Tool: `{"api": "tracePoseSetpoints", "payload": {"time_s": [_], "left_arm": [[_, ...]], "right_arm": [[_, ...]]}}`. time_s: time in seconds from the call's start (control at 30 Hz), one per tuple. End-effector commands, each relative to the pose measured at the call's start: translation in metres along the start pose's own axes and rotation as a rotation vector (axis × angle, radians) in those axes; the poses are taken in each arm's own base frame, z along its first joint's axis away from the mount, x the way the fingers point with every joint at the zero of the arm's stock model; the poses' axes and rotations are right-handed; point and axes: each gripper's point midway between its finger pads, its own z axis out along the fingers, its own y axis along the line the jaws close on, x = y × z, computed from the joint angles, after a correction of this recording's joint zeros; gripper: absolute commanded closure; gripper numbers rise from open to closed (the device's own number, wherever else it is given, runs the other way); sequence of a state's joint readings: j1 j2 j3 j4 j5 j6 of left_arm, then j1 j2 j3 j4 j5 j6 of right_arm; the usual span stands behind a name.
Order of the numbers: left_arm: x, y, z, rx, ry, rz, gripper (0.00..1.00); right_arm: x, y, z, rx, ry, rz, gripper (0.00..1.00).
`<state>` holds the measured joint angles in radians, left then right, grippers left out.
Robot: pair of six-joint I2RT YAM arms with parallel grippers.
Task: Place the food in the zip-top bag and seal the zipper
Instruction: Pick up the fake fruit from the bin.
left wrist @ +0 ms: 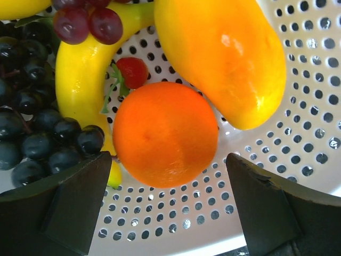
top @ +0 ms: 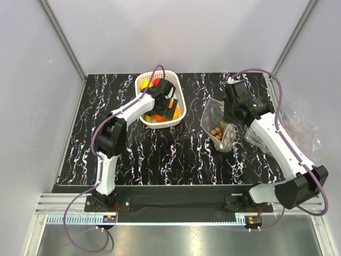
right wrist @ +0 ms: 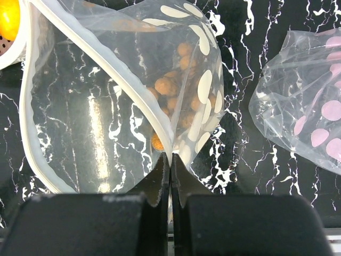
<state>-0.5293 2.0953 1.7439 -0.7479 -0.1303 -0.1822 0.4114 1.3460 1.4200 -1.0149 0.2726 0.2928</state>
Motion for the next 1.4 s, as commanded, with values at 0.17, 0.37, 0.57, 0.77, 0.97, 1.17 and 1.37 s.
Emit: {"api": "tracePoseSetpoints", "payload": {"time_s": [0.17,0.37,0.57,0.77,0.97,1.17,1.37], "left_arm": [[-0.024,0.006,-0.036,-0.063,-0.110,0.031,0.03],[-0.033,0.007,-0.051,-0.074,-0.164,0.019,0.04],[-0.028,0.001,-0.036,-0.064,-0.116,0.014,0.05],[-0.025,-0.005,-0.023,-0.044,-0.102,0.006,0.07],[-0.020,-0.013,-0.009,0.001,-0.069,0.000,0.21],[-0.018,-0.012,-0.009,-0.002,-0.057,-0.014,0.38],[-0.032,-0.006,-0.036,-0.009,-0.136,-0.026,0.49]], "right_arm": [[-0.006,0.004,-0.005,-0.034,-0.032,0.025,1.00],[-0.005,0.003,-0.006,-0.031,-0.034,0.024,1.00],[-0.002,0.002,-0.007,-0.030,-0.031,0.026,1.00],[0.000,0.002,-0.006,-0.028,-0.028,0.025,1.00],[0.000,0.002,-0.006,-0.028,-0.026,0.029,1.00],[0.000,0.001,-0.008,-0.029,-0.029,0.032,1.00],[0.001,-0.001,-0.010,-0.026,-0.028,0.034,1.00]]}}
